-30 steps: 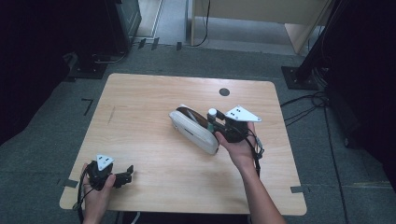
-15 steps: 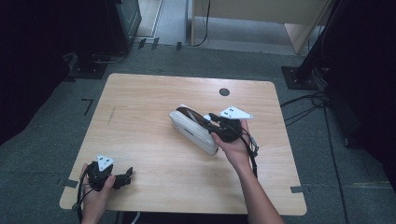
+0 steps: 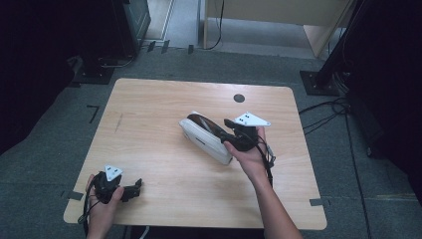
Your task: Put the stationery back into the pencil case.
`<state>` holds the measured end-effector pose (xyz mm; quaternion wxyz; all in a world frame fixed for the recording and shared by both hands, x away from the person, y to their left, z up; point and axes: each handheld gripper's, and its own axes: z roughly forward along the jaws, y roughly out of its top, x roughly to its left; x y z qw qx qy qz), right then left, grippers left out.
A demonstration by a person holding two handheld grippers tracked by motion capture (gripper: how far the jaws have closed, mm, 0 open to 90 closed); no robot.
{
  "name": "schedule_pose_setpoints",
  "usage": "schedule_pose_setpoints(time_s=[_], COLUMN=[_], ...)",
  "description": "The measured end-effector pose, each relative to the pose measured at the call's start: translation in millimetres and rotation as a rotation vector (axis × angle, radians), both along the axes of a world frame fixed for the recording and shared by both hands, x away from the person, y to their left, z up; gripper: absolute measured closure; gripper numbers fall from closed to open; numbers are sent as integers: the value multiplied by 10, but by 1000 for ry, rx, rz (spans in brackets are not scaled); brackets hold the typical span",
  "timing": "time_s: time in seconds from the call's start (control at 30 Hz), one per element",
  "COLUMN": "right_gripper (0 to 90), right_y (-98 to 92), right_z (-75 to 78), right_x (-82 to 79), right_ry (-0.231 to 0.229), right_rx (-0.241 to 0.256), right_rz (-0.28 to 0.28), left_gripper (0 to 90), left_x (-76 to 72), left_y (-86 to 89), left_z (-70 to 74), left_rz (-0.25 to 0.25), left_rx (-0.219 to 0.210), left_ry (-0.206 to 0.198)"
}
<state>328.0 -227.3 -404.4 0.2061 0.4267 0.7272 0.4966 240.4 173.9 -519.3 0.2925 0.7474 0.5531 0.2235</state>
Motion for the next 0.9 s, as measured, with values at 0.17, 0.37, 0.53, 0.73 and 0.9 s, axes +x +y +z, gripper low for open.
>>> schedule_pose_setpoints(time_s=[0.17, 0.37, 0.53, 0.73, 0.9], right_gripper=[181, 0, 0, 0, 0], right_y=[-51, -196, -334, -503, -682], right_z=[73, 147, 182, 167, 80], right_x=[-65, -144, -229, -332, -369], right_ry=[0, 15, 26, 38, 74], right_rx=[-32, -40, -65, -64, -44], right_rz=[-76, -200, -276, -320, -357], left_gripper=[0, 0, 0, 0, 0], left_x=[0, 2, 3, 4, 4], left_y=[-2, -2, -2, -3, -3], left_z=[-1, 0, 0, -1, -1], left_rz=[-1, 0, 1, 1, 2], left_rx=[-1, 1, 2, 1, 1], left_ry=[-1, 0, 0, -1, -1])
